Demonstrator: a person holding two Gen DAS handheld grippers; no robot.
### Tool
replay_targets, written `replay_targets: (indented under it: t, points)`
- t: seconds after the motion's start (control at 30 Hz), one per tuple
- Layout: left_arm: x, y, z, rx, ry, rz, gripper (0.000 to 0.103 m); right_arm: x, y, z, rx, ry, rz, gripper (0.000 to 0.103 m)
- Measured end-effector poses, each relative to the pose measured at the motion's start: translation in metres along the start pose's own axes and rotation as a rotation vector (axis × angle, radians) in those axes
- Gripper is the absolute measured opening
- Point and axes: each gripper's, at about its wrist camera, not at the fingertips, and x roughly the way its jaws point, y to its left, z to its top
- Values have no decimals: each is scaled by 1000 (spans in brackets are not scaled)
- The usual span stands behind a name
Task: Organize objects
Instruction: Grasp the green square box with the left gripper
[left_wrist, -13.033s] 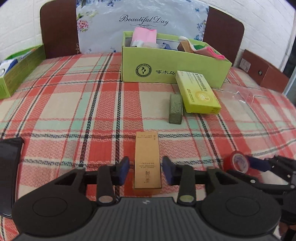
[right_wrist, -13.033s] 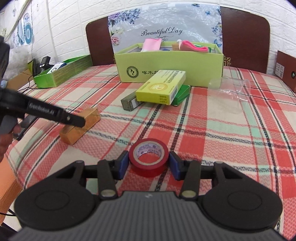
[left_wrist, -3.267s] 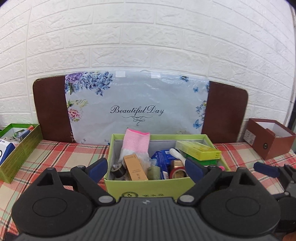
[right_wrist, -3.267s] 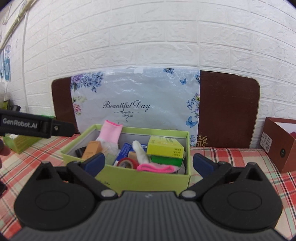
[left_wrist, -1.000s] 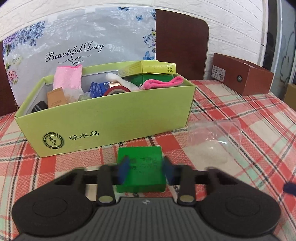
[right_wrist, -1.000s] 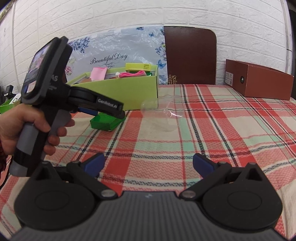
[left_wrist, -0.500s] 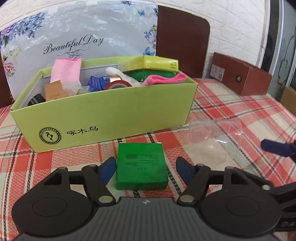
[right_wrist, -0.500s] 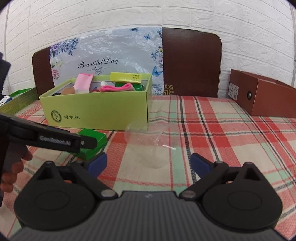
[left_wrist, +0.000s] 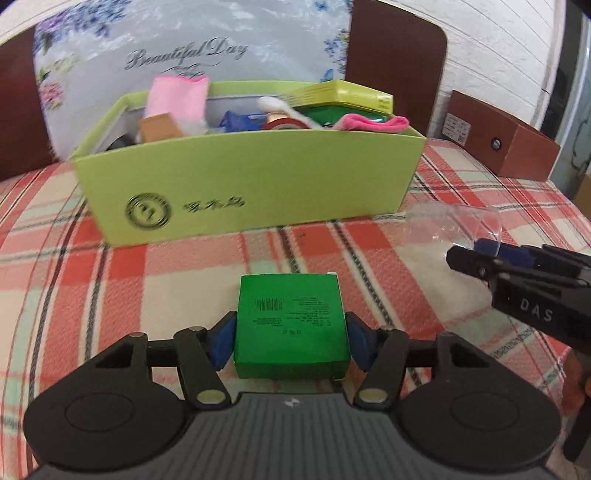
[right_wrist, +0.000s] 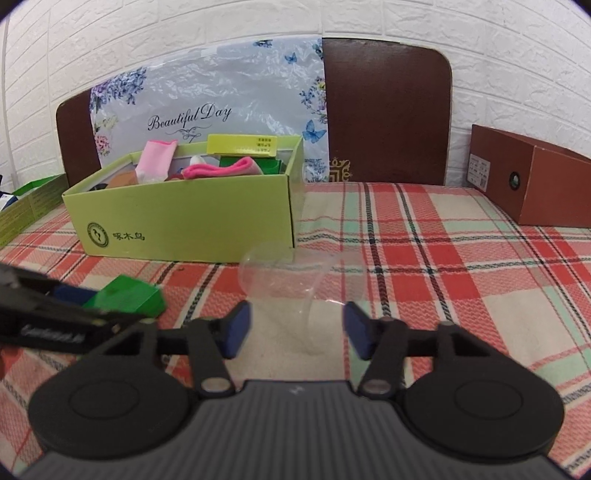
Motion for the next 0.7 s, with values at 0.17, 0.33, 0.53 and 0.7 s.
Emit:
replay_targets:
  t: [0.17,0.33,0.53,0.7]
  points:
    - [-20,15,-15,-103,15,-20,64,-12,18,-2,-72,-51,67,19]
    - [-43,19,-31,-132,1,-18,64,-35,44,-16,-147,-56,98,13]
    - [-46,16,-33,-105,-10,-15,64,-42,65,-28,-187,-44,47,30]
    - [-46,18,-33,-114,-25,-17,64,-26,71,-16,-176,-28,41,37]
